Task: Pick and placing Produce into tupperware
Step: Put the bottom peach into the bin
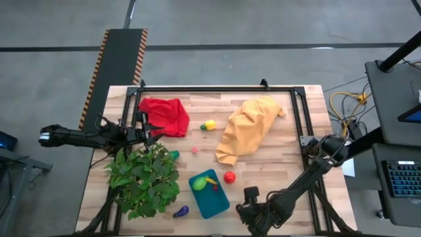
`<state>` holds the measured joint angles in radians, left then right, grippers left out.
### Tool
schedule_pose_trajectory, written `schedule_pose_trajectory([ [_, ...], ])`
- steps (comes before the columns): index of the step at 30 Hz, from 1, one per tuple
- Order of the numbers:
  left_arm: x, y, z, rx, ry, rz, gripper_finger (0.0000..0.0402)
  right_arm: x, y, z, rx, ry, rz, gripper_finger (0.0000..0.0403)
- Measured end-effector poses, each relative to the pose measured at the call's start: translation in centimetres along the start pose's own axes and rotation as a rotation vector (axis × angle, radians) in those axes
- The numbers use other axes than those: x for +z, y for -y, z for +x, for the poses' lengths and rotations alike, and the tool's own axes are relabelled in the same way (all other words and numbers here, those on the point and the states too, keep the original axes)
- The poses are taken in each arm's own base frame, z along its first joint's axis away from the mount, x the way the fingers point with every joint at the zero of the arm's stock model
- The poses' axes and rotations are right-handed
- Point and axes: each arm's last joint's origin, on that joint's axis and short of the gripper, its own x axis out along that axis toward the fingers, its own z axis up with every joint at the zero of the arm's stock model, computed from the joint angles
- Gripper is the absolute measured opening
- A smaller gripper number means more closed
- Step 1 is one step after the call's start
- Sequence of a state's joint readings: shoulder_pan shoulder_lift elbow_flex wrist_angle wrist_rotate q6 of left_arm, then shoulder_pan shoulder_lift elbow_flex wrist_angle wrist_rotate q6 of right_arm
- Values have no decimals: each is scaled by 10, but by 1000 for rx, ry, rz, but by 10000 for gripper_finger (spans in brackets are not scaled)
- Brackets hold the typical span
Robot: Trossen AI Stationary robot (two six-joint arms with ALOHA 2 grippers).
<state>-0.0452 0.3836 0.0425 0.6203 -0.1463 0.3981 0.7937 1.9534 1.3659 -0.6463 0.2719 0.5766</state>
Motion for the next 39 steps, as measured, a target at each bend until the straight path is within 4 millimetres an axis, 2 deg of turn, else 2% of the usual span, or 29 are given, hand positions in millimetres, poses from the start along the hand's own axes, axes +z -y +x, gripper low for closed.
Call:
schedule_pose_trajectory([
  [16,0,0,0,0,-1,1,78,-2,-5,21,7,-6,1,235],
  [28,-1,0,0,-2,-5,0,78,-7,-1,29,-16,11,25,237],
  [39,-1,0,0,-2,-5,0,78,-13,1,33,-25,-5,27,218],
])
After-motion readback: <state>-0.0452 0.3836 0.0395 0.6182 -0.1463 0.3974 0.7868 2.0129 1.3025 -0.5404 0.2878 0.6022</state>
